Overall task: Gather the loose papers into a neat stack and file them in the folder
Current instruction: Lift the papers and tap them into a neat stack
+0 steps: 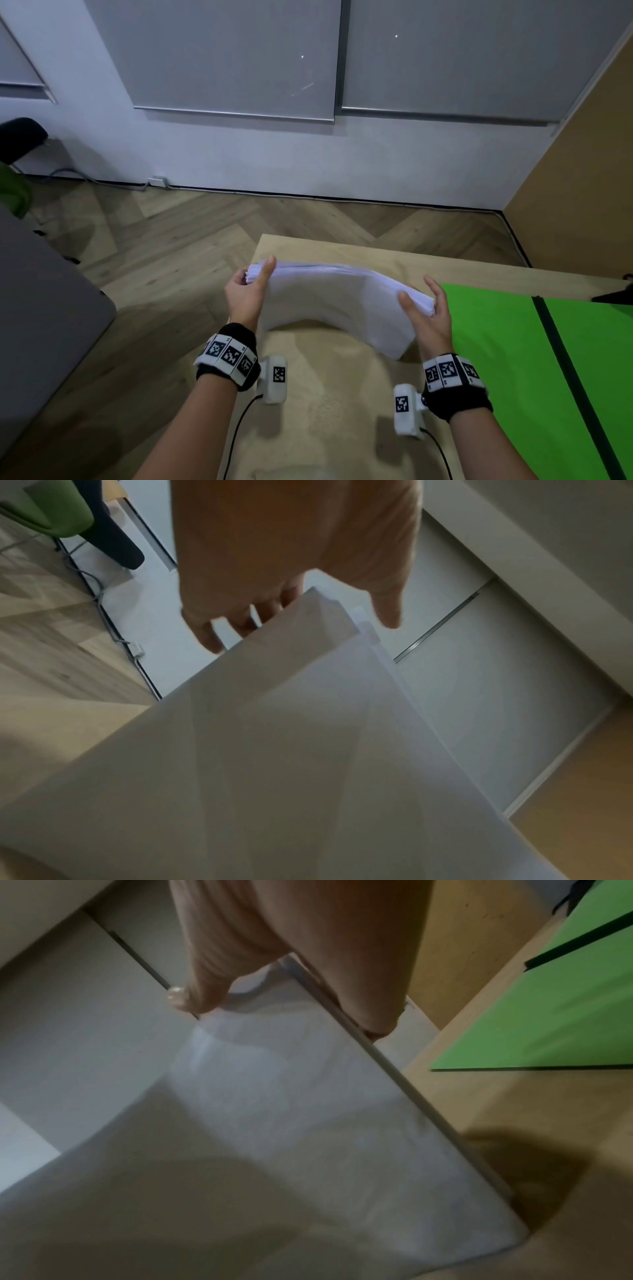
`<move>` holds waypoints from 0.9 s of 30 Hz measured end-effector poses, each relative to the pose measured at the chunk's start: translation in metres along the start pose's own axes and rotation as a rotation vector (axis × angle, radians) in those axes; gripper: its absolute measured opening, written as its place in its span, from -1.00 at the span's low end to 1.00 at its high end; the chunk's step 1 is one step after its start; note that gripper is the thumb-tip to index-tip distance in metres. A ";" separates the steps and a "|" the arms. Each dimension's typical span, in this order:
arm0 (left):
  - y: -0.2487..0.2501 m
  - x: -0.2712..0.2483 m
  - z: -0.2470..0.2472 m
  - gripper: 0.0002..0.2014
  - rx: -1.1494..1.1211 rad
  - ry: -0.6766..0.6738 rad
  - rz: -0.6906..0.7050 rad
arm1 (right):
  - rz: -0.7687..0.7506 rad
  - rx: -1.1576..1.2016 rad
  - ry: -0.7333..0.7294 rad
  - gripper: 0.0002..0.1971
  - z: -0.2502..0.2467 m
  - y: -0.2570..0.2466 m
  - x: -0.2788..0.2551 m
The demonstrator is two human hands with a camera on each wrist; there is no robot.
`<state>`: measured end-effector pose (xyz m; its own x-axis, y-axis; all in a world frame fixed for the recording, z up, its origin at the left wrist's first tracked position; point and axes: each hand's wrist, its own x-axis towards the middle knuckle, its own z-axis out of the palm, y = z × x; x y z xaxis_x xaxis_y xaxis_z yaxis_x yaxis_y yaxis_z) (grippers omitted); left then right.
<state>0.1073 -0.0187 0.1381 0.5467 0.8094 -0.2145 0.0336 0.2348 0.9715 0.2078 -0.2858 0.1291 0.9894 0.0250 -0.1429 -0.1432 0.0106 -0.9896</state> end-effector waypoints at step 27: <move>0.003 0.008 0.006 -0.72 -0.009 -0.066 -0.023 | 0.016 0.139 0.044 -0.80 0.003 -0.002 -0.003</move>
<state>0.1162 -0.0150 0.1397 0.5999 0.7665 -0.2294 0.0396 0.2579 0.9654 0.2046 -0.2826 0.1315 0.9866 -0.0176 -0.1623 -0.1580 0.1485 -0.9762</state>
